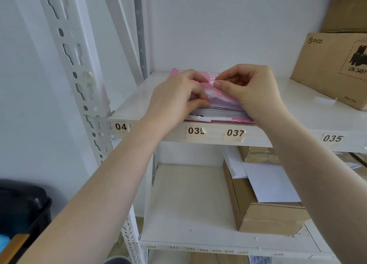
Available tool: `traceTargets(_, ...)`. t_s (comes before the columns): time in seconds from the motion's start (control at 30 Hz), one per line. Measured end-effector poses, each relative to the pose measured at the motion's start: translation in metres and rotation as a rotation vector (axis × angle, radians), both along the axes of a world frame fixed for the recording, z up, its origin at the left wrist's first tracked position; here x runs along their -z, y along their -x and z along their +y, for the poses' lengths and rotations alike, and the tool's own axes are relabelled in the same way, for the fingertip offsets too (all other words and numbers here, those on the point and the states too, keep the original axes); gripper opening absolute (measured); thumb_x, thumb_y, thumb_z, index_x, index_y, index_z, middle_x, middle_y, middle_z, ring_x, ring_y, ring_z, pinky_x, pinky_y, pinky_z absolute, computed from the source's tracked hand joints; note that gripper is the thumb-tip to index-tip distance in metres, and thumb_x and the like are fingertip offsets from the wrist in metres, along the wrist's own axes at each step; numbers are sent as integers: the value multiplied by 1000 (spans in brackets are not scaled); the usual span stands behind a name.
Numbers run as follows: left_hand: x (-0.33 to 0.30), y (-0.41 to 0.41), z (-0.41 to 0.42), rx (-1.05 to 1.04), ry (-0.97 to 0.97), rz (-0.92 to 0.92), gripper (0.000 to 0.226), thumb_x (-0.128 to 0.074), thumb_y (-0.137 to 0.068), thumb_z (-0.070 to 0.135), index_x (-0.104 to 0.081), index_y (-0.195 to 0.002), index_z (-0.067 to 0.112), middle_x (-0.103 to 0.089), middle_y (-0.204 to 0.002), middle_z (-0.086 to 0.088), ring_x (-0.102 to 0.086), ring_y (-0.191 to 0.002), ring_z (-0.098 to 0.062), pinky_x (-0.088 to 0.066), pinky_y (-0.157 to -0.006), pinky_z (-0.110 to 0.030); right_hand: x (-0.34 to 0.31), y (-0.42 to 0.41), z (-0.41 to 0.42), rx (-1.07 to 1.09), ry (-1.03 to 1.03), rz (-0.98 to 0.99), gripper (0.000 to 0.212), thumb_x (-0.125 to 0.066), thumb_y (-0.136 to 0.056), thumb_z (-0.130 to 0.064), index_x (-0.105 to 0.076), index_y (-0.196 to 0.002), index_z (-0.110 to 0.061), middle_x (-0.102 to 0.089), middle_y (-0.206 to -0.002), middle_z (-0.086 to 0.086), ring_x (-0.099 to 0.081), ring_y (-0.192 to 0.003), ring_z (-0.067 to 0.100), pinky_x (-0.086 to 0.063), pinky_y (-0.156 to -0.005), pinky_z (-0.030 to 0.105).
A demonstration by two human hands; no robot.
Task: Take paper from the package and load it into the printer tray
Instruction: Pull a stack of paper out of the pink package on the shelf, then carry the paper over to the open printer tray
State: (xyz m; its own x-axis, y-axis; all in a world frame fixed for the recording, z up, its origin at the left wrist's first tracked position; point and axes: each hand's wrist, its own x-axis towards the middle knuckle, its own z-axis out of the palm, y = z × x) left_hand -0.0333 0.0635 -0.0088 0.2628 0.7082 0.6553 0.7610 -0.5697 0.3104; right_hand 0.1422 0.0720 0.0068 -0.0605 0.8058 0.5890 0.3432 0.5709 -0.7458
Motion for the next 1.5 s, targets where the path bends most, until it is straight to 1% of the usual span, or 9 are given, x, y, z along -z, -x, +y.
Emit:
traceTargets(0.3,-4,-5,-5,-43,22,15,8,-68,-79,30,-74,-77,27,-62,-117,18,-56,-102,-10,-46,-78,-33,0,1,-2,13,11,4,16,-81,-71,-20,-75,-82,-11,-73,-84,21,-61,-69,17,-51,-70,35)
traceTargets(0.43,-3,-10,-10,-95,-107,32,10,-67,-79,31,-73,-75,23,-63,-113,14,-56,-99,-17,-46,-76,-36,-2,0,-10,43,-14,3,18,-80,-73,-20,-74,-87,-11,-73,-82,14,-62,-70,13,-54,-73,33)
traceTargets(0.6,5,-9,-23,-153,-281,61,16,-68,-78,33,-74,-73,19,-59,-120,7,-44,-116,-24,-36,-92,-33,0,-15,-35,194,-95,21,22,-76,-75,-30,-71,-95,-24,-70,-89,-12,-62,-87,9,-48,-77,22)
traceTargets(0.73,15,-8,-48,-136,-319,-6,18,-67,-79,35,-71,-70,19,-57,-123,6,-36,-119,-21,-28,-98,-30,20,-39,-61,301,-103,161,21,-73,-78,-32,-63,-94,-24,-58,-82,-11,-50,-73,5,-42,-66,16)
traceTargets(0.93,50,-6,-86,-96,-174,-114,16,-68,-80,34,-72,-71,21,-58,-110,10,-33,-100,-2,-31,-88,-19,67,-54,-96,136,326,490,28,-64,-87,-36,-55,-99,-13,-59,-82,0,-57,-67,12,-52,-56,24)
traceTargets(1.1,77,-9,-115,-81,37,-132,15,-68,-77,37,-71,-70,24,-54,-105,17,-39,-100,-5,-26,-87,-8,72,-58,-101,-163,665,483,22,-57,-90,-38,-67,-94,-19,-78,-85,-3,-75,-80,12,-58,-73,32)
traceTargets(1.2,92,-12,-133,-55,164,-160,11,-71,-76,36,-70,-69,28,-56,-103,18,-44,-103,-3,-27,-91,-9,78,-59,-96,-195,687,368,18,-62,-88,-37,-68,-88,-20,-78,-79,-8,-74,-73,8,-58,-75,30)
traceTargets(1.37,107,-14,-167,-31,398,-198,10,-75,-72,36,-71,-68,27,-59,-102,19,-50,-106,-3,-32,-91,-15,102,-50,-101,-179,607,314,10,-63,-90,-23,-69,-85,-17,-76,-76,-8,-73,-66,8,-58,-59,24)
traceTargets(1.5,109,1,-181,-120,370,-517,26,-68,-77,47,-67,-94,27,-57,-115,12,-53,-110,0,-36,-90,-12,126,-47,-119,-123,612,340,12,-64,-89,-21,-71,-82,-14,-77,-85,1,-74,-73,19,-60,-68,34)
